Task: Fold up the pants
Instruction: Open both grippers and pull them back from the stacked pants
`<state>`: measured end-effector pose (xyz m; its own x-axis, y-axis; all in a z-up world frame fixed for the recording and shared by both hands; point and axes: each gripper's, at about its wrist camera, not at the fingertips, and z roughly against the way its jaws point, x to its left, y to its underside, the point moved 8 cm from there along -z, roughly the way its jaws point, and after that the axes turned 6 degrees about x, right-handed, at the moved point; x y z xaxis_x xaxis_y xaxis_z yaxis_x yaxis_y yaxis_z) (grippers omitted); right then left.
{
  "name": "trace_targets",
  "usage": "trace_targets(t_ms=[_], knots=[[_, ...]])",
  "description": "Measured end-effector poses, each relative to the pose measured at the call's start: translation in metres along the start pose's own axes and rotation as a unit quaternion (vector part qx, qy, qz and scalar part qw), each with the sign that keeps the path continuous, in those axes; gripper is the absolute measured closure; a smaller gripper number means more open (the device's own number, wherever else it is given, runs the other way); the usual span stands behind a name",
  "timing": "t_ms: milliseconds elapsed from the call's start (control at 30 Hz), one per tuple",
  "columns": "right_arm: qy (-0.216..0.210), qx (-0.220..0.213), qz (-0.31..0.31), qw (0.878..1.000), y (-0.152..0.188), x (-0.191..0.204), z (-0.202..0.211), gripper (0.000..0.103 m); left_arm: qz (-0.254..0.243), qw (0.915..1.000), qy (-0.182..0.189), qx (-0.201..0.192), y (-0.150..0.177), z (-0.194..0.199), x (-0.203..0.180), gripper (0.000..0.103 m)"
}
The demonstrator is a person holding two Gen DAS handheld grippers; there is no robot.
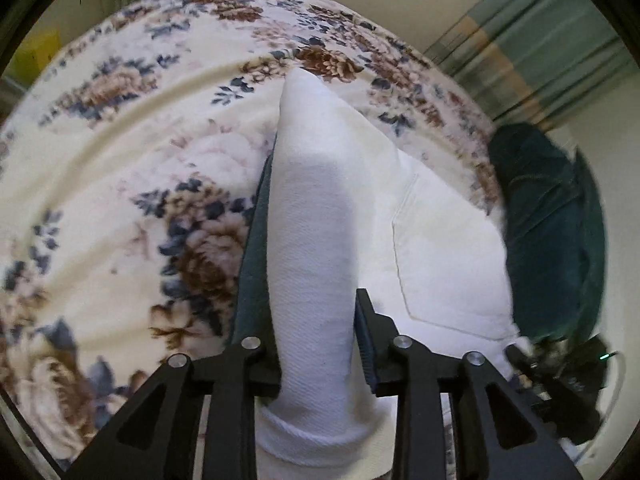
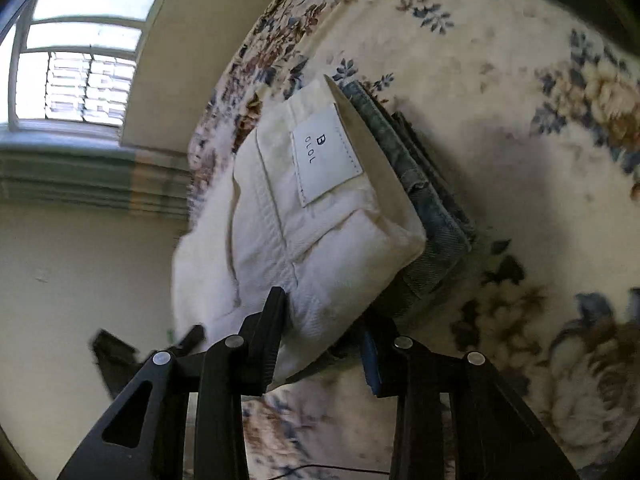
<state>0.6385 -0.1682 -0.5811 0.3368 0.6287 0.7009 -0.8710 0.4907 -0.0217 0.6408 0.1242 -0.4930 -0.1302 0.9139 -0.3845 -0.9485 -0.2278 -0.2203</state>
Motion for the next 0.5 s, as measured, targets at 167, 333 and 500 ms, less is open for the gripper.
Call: trace_targets(t_ms=[167, 333, 500], knots=[[0.127, -0.025, 0.085, 0.988, 0.013, 0.024, 0.041, 0.054, -0.034, 0.9926, -0.115, -0.019, 0.014, 0.028, -0.013, 0.054], [0.241, -0.058, 0.177, 0.952, 0.034, 0.055, 0.088, 0.03, -0.067, 0.9825, -0.164, -0.056, 0.035, 0.071, -0.036, 0.013], [0.299, -0.099, 0.235, 0.92, 0.063, 0.089, 0.141, 0.001, -0.077, 0.9762, -0.183, -0.086, 0.059, 0.116, -0.059, 0.006]])
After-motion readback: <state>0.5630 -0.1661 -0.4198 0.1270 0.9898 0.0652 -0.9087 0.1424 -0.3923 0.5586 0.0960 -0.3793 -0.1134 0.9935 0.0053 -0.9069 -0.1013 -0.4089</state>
